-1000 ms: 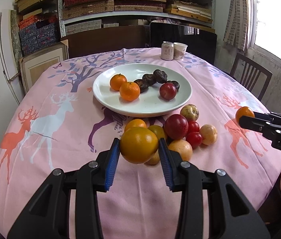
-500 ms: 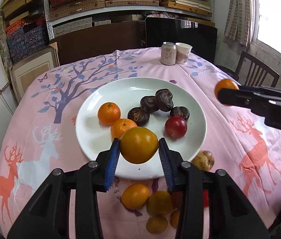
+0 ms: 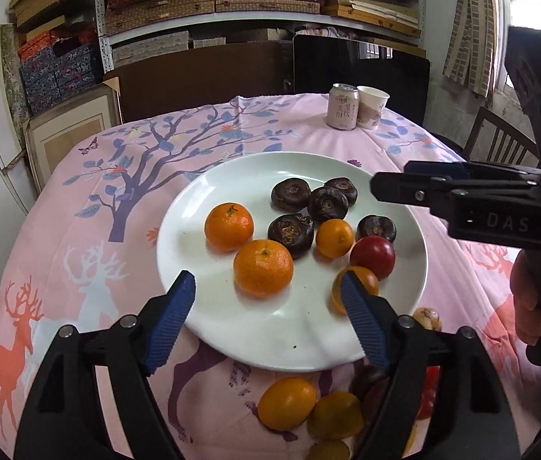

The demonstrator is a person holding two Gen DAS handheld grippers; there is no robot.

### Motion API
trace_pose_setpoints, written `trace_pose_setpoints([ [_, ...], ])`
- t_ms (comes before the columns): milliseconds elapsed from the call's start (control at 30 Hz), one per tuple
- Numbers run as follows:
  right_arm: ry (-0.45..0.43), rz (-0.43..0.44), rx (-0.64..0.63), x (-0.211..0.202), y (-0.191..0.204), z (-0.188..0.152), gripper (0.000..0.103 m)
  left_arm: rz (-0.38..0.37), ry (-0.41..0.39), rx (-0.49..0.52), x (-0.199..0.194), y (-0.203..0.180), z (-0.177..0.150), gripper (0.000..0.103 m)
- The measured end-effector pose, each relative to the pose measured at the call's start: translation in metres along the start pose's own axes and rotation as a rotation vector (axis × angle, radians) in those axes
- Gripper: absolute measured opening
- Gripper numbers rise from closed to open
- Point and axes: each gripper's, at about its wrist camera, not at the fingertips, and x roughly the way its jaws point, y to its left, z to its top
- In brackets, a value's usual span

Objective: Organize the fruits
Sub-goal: 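Carry the yellow tomato and mandarin onto the white plate and open both tools, then grasp a large pale yellow fruit with the left tool while the right tool grasps a speckled yellow fruit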

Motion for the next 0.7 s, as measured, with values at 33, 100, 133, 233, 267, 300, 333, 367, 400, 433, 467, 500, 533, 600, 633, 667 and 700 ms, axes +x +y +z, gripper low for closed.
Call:
trace_pose_setpoints([
  [33, -0.004, 0.0, 0.0, -0.008, -0.001, -0.005, 0.059, -0.002, -0.002, -0.002, -0.006, 0.001, -0.003, 0.076],
  [100, -0.001, -0.021, -0.006, -0.024, -0.001, -0.018, 0.059, -0.015, 0.0, -0.002, -0.019, 0.001, -0.015, 0.078],
  [133, 0.001, -0.019, -0.007, -0.031, -0.001, -0.025, 0.061, -0.019, 0.002, -0.001, -0.025, 0.001, -0.021, 0.079],
  [233, 0.008, -0.052, -0.019, -0.055, 0.001, -0.054, 0.066, -0.028, 0.019, 0.005, -0.042, -0.002, -0.046, 0.081],
  [267, 0.014, -0.051, -0.026, -0.063, 0.003, -0.068, 0.066, -0.033, 0.026, 0.003, -0.046, -0.003, -0.054, 0.081],
  [300, 0.025, -0.046, -0.032, -0.068, 0.004, -0.08, 0.066, -0.037, 0.031, 0.001, -0.051, -0.004, -0.063, 0.083],
  [333, 0.036, -0.042, -0.038, -0.071, 0.005, -0.091, 0.066, -0.037, 0.034, -0.001, -0.055, -0.005, -0.071, 0.085],
  [367, 0.054, -0.044, -0.049, -0.072, 0.008, -0.103, 0.066, -0.033, 0.034, -0.002, -0.059, -0.006, -0.08, 0.088],
  [400, 0.069, -0.051, -0.059, -0.072, 0.011, -0.115, 0.066, -0.029, 0.034, -0.001, -0.062, -0.008, -0.086, 0.088],
  [433, 0.083, -0.054, -0.071, -0.07, 0.015, -0.125, 0.066, -0.024, 0.039, 0.003, -0.064, -0.01, -0.093, 0.088],
  [467, 0.094, -0.052, -0.08, -0.068, 0.018, -0.13, 0.066, -0.022, 0.046, 0.004, -0.065, -0.011, -0.099, 0.088],
  [500, 0.103, -0.051, -0.089, -0.065, 0.021, -0.136, 0.066, -0.018, 0.051, 0.004, -0.066, -0.013, -0.104, 0.088],
  [533, 0.112, -0.052, -0.093, -0.062, 0.024, -0.14, 0.066, -0.016, 0.056, 0.003, -0.067, -0.014, -0.108, 0.088],
  [600, 0.125, -0.046, -0.092, -0.056, 0.027, -0.143, 0.066, -0.018, 0.068, -0.003, -0.067, -0.014, -0.113, 0.088],
  [633, 0.132, -0.045, -0.09, -0.053, 0.029, -0.144, 0.066, -0.018, 0.069, -0.005, -0.069, -0.015, -0.116, 0.088],
  [667, 0.142, -0.041, -0.087, -0.05, 0.029, -0.144, 0.066, -0.017, 0.07, -0.004, -0.07, -0.016, -0.118, 0.088],
  [700, 0.147, -0.039, -0.087, -0.048, 0.03, -0.145, 0.066, -0.014, 0.071, -0.003, -0.071, -0.016, -0.119, 0.088],
])
